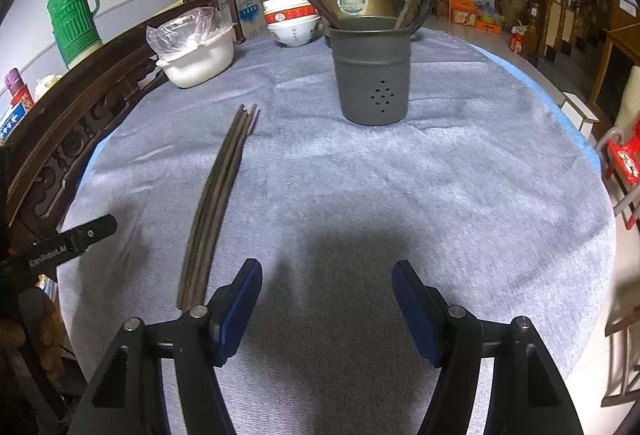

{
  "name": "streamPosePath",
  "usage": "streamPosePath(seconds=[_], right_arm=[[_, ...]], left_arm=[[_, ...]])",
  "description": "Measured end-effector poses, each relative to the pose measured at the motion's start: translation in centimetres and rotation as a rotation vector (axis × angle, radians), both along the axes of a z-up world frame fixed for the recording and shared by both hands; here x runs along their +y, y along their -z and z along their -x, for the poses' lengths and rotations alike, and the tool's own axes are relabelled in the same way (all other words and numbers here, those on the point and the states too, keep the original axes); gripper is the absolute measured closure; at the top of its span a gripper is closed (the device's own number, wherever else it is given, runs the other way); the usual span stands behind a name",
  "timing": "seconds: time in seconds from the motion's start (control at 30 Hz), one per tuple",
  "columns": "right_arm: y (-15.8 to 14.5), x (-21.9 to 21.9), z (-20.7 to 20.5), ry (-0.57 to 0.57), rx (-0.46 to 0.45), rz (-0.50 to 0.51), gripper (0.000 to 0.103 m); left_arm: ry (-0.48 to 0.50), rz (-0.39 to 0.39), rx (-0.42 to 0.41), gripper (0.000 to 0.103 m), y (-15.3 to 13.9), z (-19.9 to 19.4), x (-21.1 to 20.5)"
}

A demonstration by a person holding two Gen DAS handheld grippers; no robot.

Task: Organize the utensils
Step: 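Lower the right tool onto a dark chopstick and close its fingers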

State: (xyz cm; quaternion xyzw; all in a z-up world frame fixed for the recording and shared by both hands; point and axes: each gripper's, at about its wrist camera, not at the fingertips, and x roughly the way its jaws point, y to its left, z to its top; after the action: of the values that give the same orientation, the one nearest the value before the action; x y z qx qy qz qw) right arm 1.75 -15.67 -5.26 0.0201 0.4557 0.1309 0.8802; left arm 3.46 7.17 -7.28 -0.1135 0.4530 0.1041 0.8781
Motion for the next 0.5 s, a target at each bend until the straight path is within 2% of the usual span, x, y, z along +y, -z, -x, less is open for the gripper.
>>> streamPosePath(seconds=[0.2,0.27,0.3,0.33,0.5], right_arm=[[-0.4,2.6,-3.7,-0.090,0.107,-0.125,0.034],[-0.4,3.8,-5.5,-0.105,0.136,-0.125,0.043],[-0.3,4.2,-6.3,-0.107,0.150,-0.130,0.057],[-0.1,4.6,-7.3,-0.104,0.174,-0.139,0.065],[0.5,7.2,-10.6,-0.113,0.222,-0.102,0.065]], left_arm=[[0.000,0.023,-0.012,0.016,-0.3,0.3,0.1],[0.000,0.027,-0.015,0.016,-0.4,0.5,0.4],[-0.003,0.028,-0.016,0.016,-0.4,0.5,0.5],[-0.009,0.034,-0.017,0.016,-0.4,0.6,0.7],[-0.032,0.064,-0.017,0.016,-0.1,0.7,1.8]])
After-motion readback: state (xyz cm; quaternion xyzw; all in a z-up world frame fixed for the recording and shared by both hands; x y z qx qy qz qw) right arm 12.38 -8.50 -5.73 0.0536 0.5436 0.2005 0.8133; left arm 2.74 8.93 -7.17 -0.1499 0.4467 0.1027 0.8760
